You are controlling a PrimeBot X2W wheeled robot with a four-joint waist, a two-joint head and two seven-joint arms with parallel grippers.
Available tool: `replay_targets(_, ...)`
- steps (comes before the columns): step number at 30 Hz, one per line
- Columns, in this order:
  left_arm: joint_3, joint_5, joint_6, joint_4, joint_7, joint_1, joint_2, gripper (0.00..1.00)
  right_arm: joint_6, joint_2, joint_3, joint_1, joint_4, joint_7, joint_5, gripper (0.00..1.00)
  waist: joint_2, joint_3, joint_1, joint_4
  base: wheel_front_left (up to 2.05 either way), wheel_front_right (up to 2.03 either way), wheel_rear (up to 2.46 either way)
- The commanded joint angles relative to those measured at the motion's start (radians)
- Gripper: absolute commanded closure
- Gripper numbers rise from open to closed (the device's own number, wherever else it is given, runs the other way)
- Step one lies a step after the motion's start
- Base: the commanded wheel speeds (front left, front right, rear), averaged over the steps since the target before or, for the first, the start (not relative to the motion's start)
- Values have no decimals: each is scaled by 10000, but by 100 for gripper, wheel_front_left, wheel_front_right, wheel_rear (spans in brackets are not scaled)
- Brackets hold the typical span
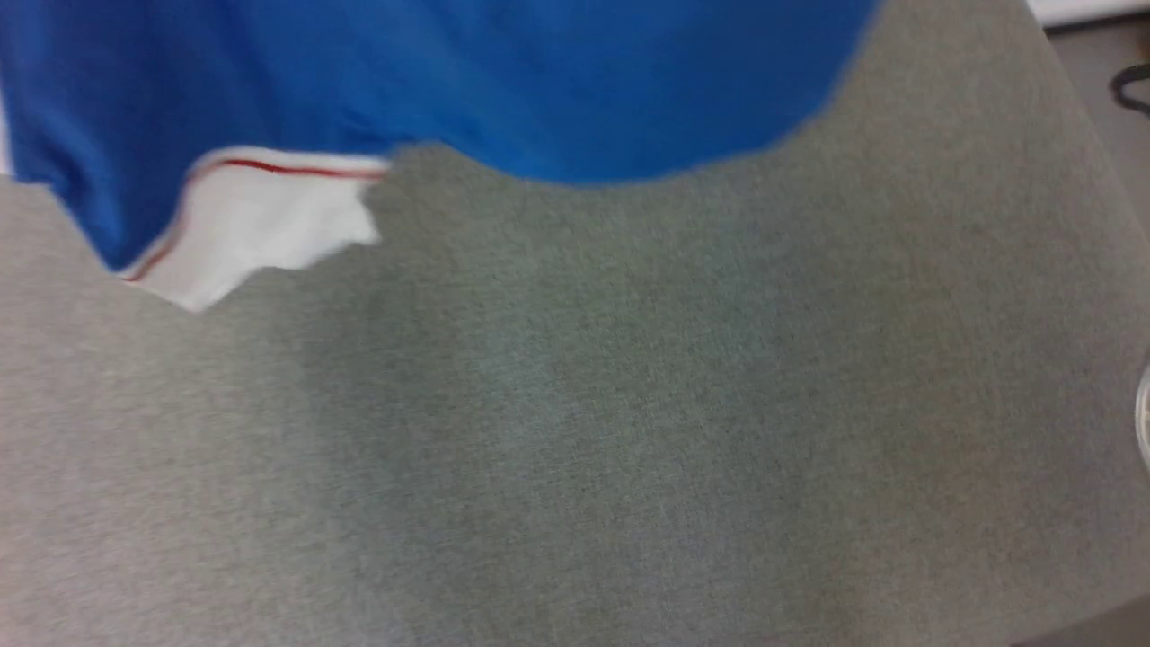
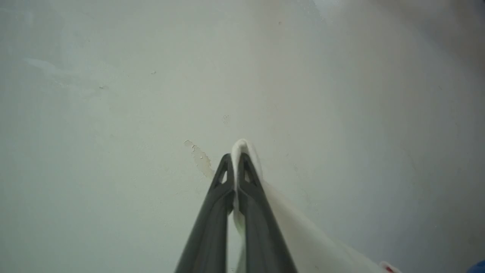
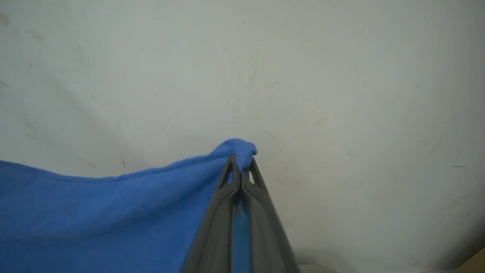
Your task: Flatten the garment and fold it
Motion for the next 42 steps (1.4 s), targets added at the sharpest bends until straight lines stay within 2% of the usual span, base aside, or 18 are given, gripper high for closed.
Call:
replay_targets(1, -80, 275, 158, 176, -398, -342, 49, 100, -9, 77, 39, -341, 349, -357, -134, 100, -1, 830, -6, -572, 0, 0, 0)
replay_targets(6, -242, 596, 274, 623, -1194, -963, -66, 100, -9, 156, 134, -935, 1260, -1214, -410, 100, -1, 984, -6, -491, 0, 0, 0)
replay_targets(9, -415, 575, 64, 699, -1534, -1230, -226, 100, -9, -73, 321, -1278, 1519, -1659, -555, 100, -1, 1392, -6, -294, 0, 0, 0)
replay_targets(13, -518, 437, -135, 709, -1818, -1155, -146, 100, -9, -391, 673, -1438, 1690, -2232, -427, 100, -1, 2197, -6, -42, 0, 0, 0)
replay_targets(20, -420, -103, -301, -58, -2336, -367, 145, 100, -9, -1215, 2282, -1124, 1389, -3053, 571, 100, -1, 3577, -6, 460, 0, 0, 0)
replay_targets(24, -314, -531, -319, -1127, -2558, 522, 272, 100, -9, -1993, 3363, -468, 475, -3293, 1832, 100, -1, 3838, -6, 710, 0, 0, 0)
replay_targets(27, -77, -988, -114, -2263, -2494, 1413, 369, 100, -9, -2820, 3929, 366, -788, -3331, 2956, 100, -1, 3813, -6, 846, 0, 0, 0)
replay_targets(30, 79, -1459, 136, -3720, -2047, 2560, 559, 100, -9, -3779, 4065, 1500, -2343, -3259, 3910, 100, -1, 3639, -6, 925, 0, 0, 0)
replay_targets(34, 236, -1994, 602, -5874, -1178, 4194, 953, 100, -9, -4931, 3660, 3363, -4305, -2872, 4745, 100, -1, 3435, -6, 1016, 0, 0, 0)
replay_targets(36, 226, -2066, 715, -6363, -992, 4650, 1077, 100, -9, -5128, 3478, 3874, -4691, -2770, 4882, 100, -1, 3346, -6, 1048, 0, 0, 0)
replay_targets(38, 246, -2139, 1028, -7229, -692, 5605, 1334, 100, -9, -5359, 3105, 4902, -5318, -2607, 5066, 100, -1, 3128, -6, 1082, 0, 0, 0)
replay_targets(42, 214, -2382, 1705, -8545, -372, 7752, 1648, 100, -9, -5323, 2450, 6934, -6189, -2351, 5088, 100, -1, 2561, -6, 1152, 0, 0, 0)
